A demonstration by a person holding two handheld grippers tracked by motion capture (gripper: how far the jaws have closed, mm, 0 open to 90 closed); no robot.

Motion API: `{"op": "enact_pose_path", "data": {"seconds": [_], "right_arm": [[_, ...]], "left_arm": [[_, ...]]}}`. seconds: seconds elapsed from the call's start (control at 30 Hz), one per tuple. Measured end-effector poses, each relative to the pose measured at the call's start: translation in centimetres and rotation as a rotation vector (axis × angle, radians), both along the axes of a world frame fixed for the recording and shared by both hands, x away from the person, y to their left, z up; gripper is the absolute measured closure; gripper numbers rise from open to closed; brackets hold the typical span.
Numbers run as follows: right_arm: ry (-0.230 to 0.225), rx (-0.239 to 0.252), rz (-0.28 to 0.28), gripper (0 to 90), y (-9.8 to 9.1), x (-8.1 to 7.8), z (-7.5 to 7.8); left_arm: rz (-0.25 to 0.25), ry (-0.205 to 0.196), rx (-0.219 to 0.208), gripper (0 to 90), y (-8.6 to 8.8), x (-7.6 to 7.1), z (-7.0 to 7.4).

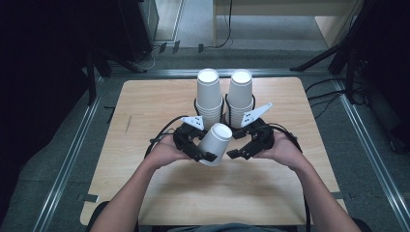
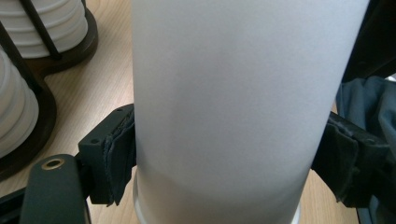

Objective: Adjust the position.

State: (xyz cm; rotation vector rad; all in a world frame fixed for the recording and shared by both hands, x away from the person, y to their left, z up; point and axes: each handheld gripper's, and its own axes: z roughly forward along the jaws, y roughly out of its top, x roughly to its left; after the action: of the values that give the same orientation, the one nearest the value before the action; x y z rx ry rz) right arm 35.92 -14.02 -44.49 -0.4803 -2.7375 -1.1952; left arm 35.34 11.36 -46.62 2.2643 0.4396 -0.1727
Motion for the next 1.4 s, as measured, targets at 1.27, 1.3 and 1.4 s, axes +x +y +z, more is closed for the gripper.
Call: {"op": "enact_pose_path", "data": {"seconds": [1.27,1.3,1.4], "right_arm": [[-0.033,0.022,0.019,19.4,-0.8,0.1,-0.9],[-0.029,0.02,0.022,19.4,-0.7,0.1,-0.9],[-0.026,0.021,0.022,19.4,-0.5,0.2,-1.0]], "left_arm": [[-0.165,-0.022,0.376,16.4,-3.2,1.7,0.8],[-0.182,-0.02,0.384,16.4,-3.5,1.8,0.8],[-0.202,-0.02,0.39,16.4,-4.0,1.6,0.7]]}}
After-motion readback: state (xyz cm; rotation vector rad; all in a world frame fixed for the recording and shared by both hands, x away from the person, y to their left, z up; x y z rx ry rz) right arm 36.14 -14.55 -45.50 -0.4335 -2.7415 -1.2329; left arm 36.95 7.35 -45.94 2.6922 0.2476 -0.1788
